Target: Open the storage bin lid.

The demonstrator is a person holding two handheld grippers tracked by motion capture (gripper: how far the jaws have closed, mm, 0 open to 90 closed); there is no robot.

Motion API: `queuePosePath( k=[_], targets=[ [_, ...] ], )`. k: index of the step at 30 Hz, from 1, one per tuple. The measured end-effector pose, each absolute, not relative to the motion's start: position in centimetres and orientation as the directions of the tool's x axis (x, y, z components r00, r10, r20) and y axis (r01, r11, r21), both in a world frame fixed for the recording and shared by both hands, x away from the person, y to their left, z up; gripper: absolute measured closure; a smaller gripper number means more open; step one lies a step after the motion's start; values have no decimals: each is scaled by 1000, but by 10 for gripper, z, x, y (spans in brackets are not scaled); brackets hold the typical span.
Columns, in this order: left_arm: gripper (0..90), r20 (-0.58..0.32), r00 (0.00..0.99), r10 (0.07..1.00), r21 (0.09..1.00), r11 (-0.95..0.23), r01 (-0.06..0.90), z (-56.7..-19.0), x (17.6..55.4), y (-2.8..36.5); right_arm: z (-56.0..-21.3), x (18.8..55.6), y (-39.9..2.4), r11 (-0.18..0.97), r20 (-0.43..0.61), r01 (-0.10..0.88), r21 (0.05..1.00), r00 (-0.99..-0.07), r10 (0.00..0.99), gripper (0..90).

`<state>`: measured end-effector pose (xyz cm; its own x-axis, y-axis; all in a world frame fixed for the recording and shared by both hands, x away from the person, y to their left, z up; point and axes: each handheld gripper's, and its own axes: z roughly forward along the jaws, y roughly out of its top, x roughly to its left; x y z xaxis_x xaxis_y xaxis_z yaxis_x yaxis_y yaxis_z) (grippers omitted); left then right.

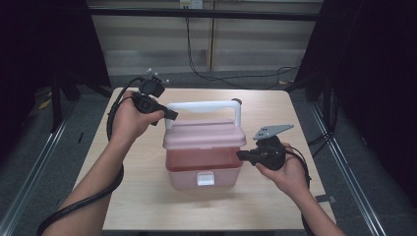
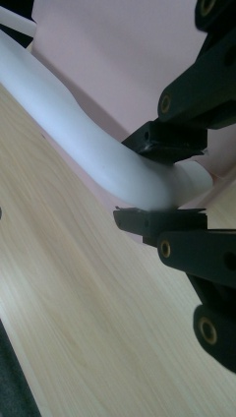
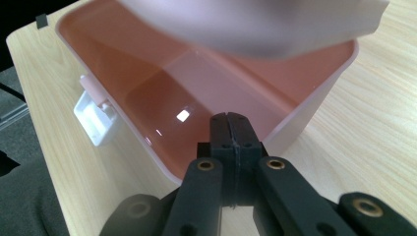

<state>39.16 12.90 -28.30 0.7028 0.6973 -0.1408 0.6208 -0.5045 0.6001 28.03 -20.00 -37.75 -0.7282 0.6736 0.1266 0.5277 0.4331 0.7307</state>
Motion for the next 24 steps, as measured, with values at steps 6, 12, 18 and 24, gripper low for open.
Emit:
queuePosePath(
  k=[6,12,18,24],
  targets=[
    [693,-141,698,702,604,-497,622,-281,395,130,-382,281,-199,439,130,531,725,-731,670,900],
    [692,-134,690,711,606,-493,624,-279,398,131,-383,279,-197,448,121,522,726,-738,663,900],
    [691,-122,689,714,613,-492,618,-278,401,131,-385,279,-197,446,126,521,728,-741,660,900],
    [689,-126,683,719,619,-481,621,-278,406,131,-385,279,-196,446,125,520,729,-740,660,900]
  ],
)
